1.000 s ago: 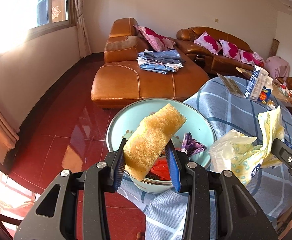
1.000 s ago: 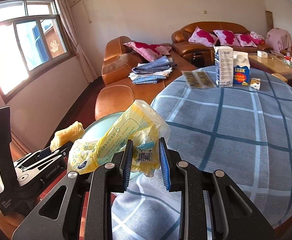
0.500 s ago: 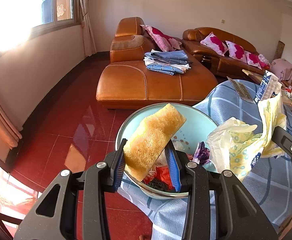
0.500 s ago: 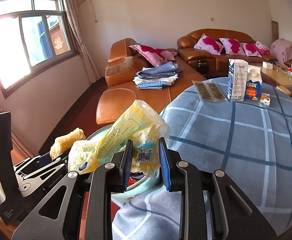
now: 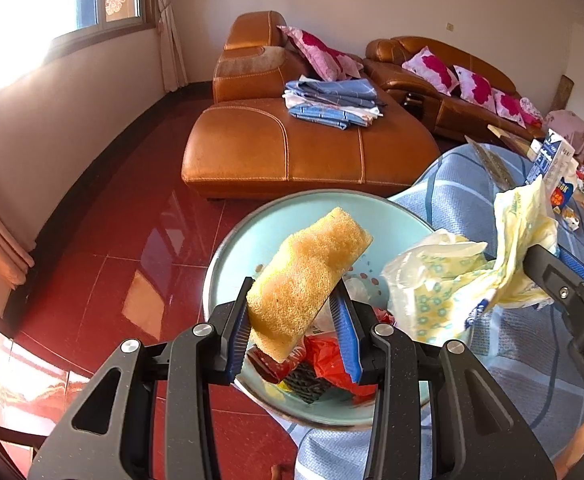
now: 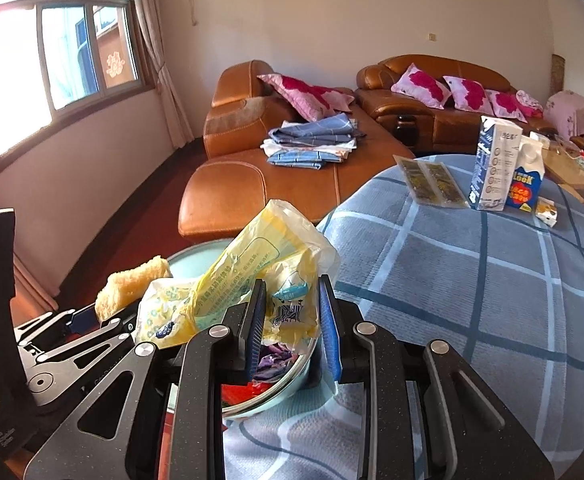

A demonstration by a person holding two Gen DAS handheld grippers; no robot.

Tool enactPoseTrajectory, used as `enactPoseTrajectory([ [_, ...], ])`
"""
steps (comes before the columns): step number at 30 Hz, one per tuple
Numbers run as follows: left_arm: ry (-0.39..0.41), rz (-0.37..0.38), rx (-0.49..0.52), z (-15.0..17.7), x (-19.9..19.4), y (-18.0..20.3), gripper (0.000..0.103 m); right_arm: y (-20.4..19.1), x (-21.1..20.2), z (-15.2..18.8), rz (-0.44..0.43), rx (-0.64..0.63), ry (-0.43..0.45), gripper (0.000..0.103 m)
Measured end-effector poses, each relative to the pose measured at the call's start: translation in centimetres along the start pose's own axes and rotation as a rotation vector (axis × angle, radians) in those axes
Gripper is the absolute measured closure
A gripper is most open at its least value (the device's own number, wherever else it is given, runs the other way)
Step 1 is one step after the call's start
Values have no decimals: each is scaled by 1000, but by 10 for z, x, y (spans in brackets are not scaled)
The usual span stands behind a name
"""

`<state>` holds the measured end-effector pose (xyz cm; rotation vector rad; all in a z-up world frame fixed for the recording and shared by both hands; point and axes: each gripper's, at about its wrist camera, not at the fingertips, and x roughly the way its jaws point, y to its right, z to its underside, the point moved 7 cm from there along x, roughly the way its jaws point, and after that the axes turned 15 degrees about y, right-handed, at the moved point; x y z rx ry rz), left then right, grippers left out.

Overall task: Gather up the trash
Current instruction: 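Carry the yellow sponge and yellow plastic bag over the light blue bucket, then open both tools over the bucket to drop the sponge and yellow bag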

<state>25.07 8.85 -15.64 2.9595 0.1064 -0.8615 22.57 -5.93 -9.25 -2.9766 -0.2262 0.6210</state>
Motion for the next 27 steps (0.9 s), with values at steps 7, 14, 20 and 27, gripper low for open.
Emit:
enactPoseTrajectory([
  [7, -51, -18, 5, 11, 22, 0, 65, -2, 27, 15, 2, -29, -67, 76],
  [14, -83, -38, 6, 19, 35, -3, 65, -7, 55, 27, -44, -41, -134, 72],
  [20, -92, -49, -4, 21, 39, -10, 65, -9, 69, 31, -128, 19, -164, 50],
  [27, -93, -49, -1, 21, 41, -7, 65, -9, 55, 22, -137, 23, -120, 46],
])
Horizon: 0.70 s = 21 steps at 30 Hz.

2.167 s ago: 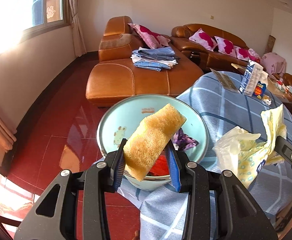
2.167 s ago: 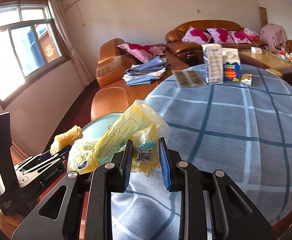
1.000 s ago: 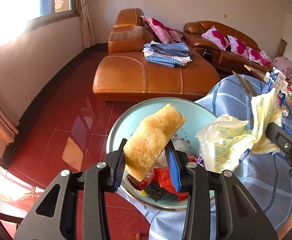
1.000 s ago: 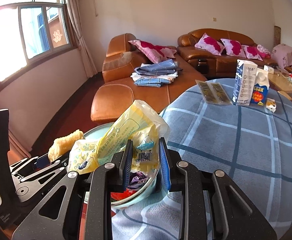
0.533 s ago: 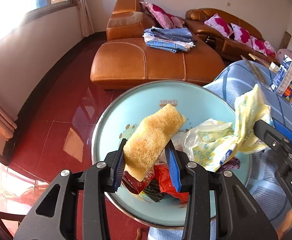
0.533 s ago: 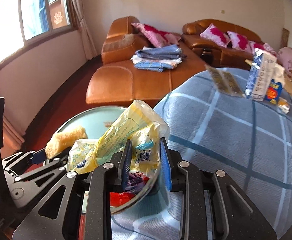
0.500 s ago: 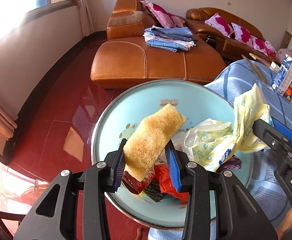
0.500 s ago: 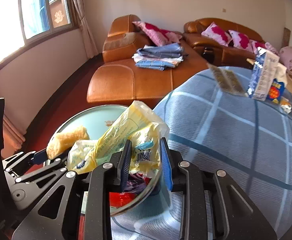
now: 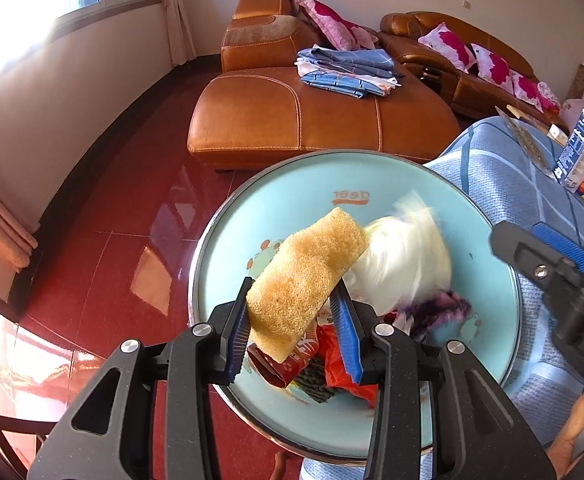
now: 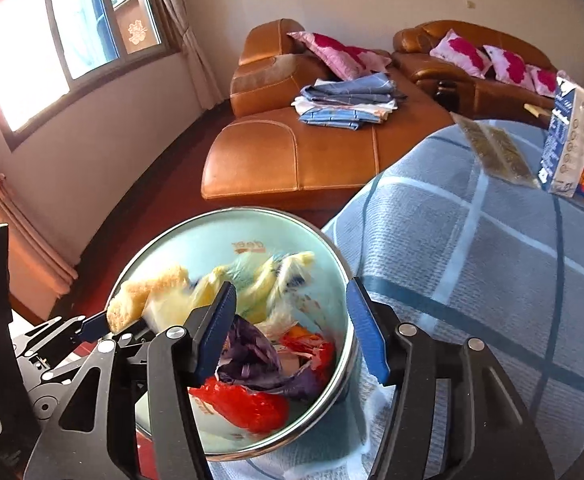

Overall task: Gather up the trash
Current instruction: 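Open both tools over the bucket to drop the sponge and yellow bag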

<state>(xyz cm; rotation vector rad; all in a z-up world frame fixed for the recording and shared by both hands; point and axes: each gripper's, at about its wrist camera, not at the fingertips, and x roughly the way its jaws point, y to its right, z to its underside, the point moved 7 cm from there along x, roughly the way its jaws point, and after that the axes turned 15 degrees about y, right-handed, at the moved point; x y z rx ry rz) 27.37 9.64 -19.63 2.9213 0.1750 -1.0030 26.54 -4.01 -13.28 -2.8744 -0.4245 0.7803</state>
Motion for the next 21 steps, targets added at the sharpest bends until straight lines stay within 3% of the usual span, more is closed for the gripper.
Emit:
enactPoseTrajectory([
  [6, -3, -6, 13, 3, 4, 4, 64, 14, -31, -11, 66, 37, 87, 46],
  [16, -47, -1, 16, 18, 10, 13, 60, 30, -73, -7, 95, 132, 128, 41],
  [19, -32, -1, 22, 18, 2, 15, 44, 31, -84, -6, 107, 145, 148, 33],
  [21, -10, -2, 19, 15, -7, 14, 39, 34, -90, -3, 121, 157, 157, 29],
])
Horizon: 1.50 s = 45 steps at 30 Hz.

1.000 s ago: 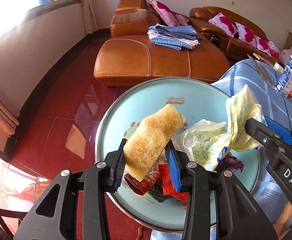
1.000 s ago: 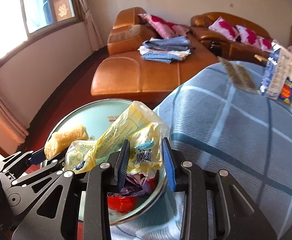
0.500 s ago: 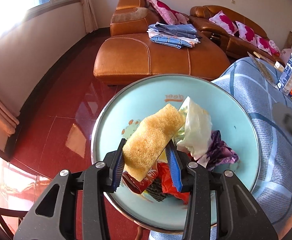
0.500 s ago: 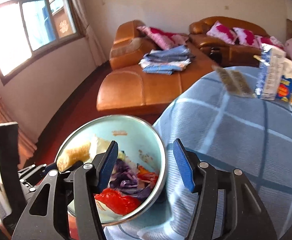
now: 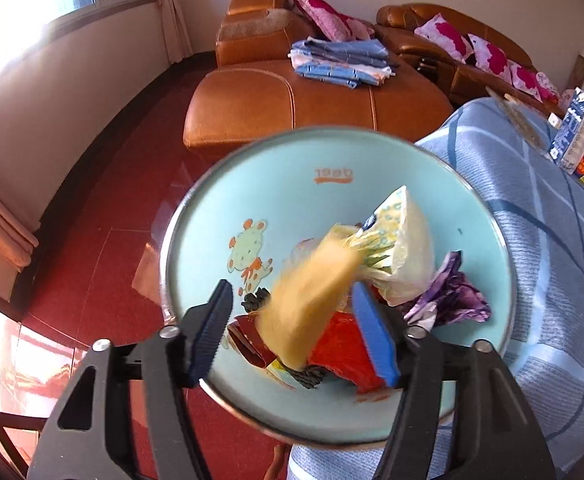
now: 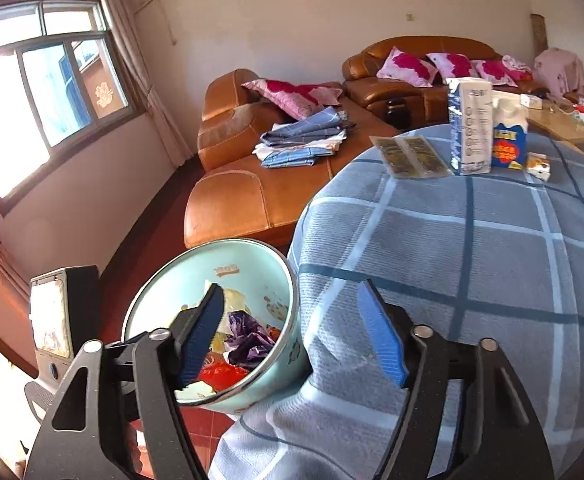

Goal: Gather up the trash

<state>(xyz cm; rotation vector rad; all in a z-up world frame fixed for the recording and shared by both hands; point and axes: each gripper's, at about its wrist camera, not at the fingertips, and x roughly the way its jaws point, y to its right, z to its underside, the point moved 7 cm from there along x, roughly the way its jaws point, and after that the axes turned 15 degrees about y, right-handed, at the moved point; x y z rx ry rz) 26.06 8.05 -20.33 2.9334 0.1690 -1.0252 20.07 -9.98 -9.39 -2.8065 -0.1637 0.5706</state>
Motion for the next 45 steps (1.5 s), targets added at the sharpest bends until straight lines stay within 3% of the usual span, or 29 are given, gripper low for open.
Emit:
enactPoseTrajectory([
  [2, 9, -5, -5, -1, -7, 0, 28, 2, -3, 2, 5, 10, -1, 27],
  [8, 23, -24, -17, 1, -28, -5, 18, 0, -13, 10, 4, 39, -24, 20],
  [11, 21, -26, -11, 6, -37, -7, 15, -4, -19, 11, 1, 39, -30, 15],
  [21, -6, -2, -33, 21, -66, -12, 10, -13, -40, 20, -2, 51, -79, 14],
  [26, 23, -18, -24, 26, -91, -20, 6, -12, -54, 23, -7, 59, -80, 12],
  [32, 141, -60, 19, 19, -133, -25, 6, -18, -74, 23, -24, 58, -43, 12],
  [38, 234, -80, -28, -3, -167, -33, 6, -28, -100, 9, -30, 22, 15, 12],
  [45, 421, -105, 4, -32, -221, -31, 6, -37, -137, -23, -32, -14, 152, 11],
])
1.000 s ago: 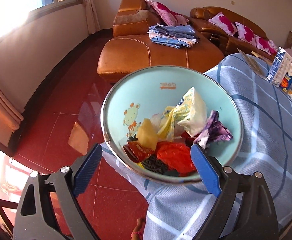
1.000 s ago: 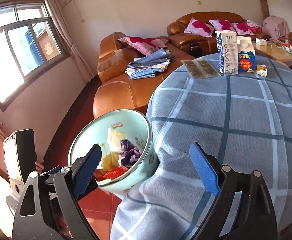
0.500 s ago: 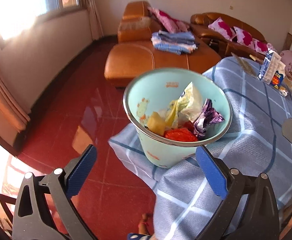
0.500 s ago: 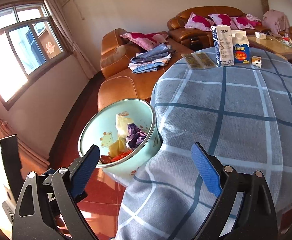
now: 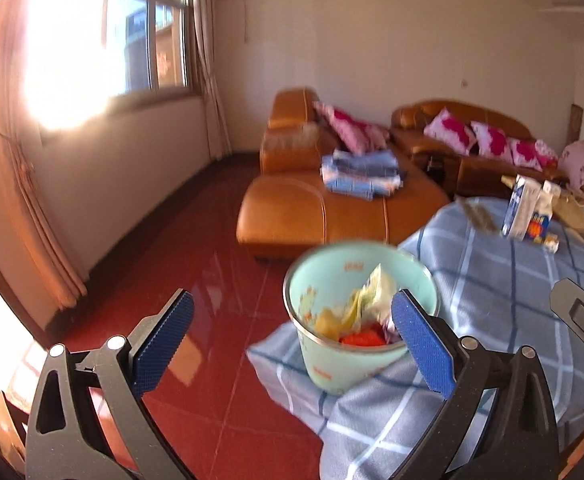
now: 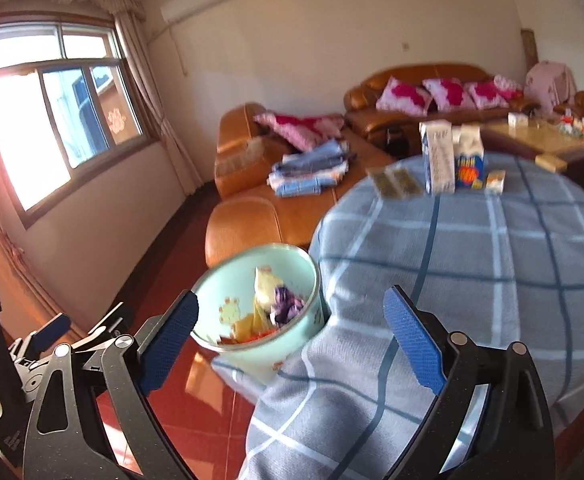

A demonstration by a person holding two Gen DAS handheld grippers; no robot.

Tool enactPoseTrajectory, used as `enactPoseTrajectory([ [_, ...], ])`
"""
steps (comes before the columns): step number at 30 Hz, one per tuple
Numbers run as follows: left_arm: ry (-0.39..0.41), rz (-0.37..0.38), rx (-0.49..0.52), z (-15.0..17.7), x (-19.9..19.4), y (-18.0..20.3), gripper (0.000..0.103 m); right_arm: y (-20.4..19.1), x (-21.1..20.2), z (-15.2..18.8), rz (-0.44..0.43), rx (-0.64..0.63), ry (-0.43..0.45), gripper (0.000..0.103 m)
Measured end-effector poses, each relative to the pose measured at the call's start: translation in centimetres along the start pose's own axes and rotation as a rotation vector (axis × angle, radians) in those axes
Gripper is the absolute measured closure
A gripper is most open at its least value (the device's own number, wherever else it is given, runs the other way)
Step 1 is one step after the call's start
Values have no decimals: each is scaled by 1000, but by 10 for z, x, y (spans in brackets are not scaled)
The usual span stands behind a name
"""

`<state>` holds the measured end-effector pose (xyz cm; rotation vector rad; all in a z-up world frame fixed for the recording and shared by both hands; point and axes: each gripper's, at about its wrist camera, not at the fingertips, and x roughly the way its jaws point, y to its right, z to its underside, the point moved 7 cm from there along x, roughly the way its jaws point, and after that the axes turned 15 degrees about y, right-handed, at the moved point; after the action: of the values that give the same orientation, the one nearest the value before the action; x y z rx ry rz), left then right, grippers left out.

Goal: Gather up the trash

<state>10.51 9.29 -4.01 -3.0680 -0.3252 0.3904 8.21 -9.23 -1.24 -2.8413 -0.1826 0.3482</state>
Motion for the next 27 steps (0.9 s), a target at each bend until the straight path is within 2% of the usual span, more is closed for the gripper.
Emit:
enactPoseTrajectory([
  [5, 104, 6, 4, -29, -24, -2, 6, -9, -21, -24, -2, -29, 108, 10],
  [11, 153, 42, -10, -45, -44, 1, 6, -13, -50, -45, 15, -48, 225, 9],
  [17, 238, 60, -7, -60, -66, 5, 6, -8, -79, -65, 30, -35, 332, 8],
  [27, 298, 101, 10, -71, -90, 14, 6, -6, -103, -77, 40, -33, 405, 5],
])
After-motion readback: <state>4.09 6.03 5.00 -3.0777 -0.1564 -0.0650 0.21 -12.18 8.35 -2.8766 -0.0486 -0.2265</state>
